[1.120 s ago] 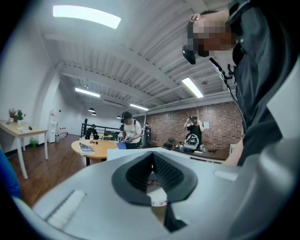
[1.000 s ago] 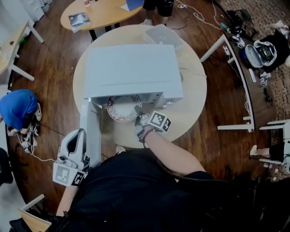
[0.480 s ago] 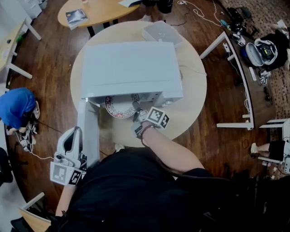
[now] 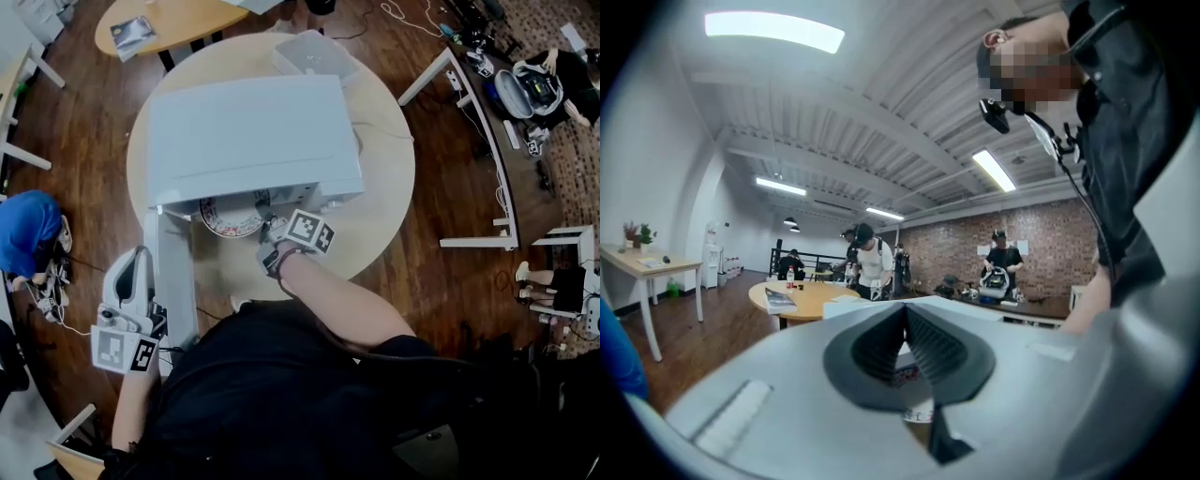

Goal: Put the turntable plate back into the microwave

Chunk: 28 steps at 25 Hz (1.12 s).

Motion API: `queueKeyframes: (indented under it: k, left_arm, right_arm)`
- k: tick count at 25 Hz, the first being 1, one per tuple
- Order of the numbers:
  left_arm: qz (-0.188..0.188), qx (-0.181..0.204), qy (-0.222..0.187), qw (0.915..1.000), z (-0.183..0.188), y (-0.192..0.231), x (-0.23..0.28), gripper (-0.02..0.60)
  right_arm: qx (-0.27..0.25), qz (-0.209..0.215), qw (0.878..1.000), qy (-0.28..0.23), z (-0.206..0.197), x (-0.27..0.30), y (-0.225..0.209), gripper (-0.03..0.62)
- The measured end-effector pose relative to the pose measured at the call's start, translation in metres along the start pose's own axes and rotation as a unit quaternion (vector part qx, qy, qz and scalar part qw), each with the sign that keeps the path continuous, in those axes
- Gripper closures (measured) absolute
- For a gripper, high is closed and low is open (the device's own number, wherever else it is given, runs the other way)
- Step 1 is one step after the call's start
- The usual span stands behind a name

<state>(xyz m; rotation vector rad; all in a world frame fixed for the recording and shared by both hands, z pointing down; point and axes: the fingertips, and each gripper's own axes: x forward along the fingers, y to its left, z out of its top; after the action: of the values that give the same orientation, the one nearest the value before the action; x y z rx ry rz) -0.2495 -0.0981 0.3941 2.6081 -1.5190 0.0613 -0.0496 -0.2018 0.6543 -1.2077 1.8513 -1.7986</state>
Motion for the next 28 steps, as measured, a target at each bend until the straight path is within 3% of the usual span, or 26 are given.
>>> queueKeyframes:
  k: [11,28]
  left_arm:
    - [-0.012,0.019,-0.002,0.9997,-0.002,-0.002,0.039,0.577]
    - [-0.011,0.032,0.019,0.9993,-0.009,-0.005,0.035,0.577]
  right_arm:
    - [-0.001,-0.003,1.000,-0.004,0.011,0.002,-0.002,0.571]
    - [0.003,-0.004,1.000,-0.013,0.020,0.022,-0.005,0.571]
